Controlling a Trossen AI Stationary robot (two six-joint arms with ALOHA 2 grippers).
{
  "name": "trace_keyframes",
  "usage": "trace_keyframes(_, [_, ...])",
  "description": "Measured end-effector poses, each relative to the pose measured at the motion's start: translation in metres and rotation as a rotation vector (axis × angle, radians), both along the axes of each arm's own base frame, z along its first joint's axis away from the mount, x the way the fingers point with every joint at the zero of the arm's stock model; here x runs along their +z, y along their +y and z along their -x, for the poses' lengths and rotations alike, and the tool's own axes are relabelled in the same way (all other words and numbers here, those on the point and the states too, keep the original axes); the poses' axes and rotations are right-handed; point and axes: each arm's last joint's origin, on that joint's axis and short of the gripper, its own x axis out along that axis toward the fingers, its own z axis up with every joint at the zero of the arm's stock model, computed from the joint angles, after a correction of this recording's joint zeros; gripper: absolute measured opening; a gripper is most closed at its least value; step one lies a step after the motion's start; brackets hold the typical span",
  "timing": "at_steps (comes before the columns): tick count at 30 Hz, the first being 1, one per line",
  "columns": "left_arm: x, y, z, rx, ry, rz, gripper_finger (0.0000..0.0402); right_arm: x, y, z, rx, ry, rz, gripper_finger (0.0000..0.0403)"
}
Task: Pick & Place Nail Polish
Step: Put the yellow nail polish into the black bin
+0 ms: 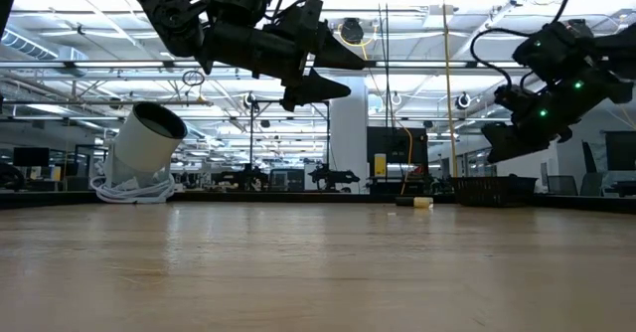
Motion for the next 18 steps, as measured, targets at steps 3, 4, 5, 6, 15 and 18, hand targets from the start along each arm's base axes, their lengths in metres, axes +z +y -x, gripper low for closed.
trace_keyframes(3, [0.000,0.000,0.000,0.000,0.000,0.000,0.0294,-0.001,0.000,0.000,0.010,-0.039,0.059,0.0124])
trace_keyframes(4, [0.000,0.000,0.000,0.000,0.000,0.000,0.0294,-0.001,0.000,-0.001,0.012,-0.059,0.074,0.0124])
trace_keyframes(5, [0.000,0.000,0.000,0.000,0.000,0.000,0.0294,-0.001,0.000,-0.001,0.013,-0.080,0.086,0.0123])
trace_keyframes(6, [0.000,0.000,0.000,0.000,0.000,0.000,0.0294,-0.001,0.000,-0.001,0.028,-0.105,0.090,0.0122])
trace_keyframes(15, [0.000,0.000,0.000,0.000,0.000,0.000,0.0294,0.003,0.007,-0.011,0.367,-0.343,0.054,0.0141])
trace_keyframes(18, [0.000,0.000,0.000,0.000,0.000,0.000,0.0294,0.003,0.011,-0.015,0.417,-0.337,0.050,0.0167])
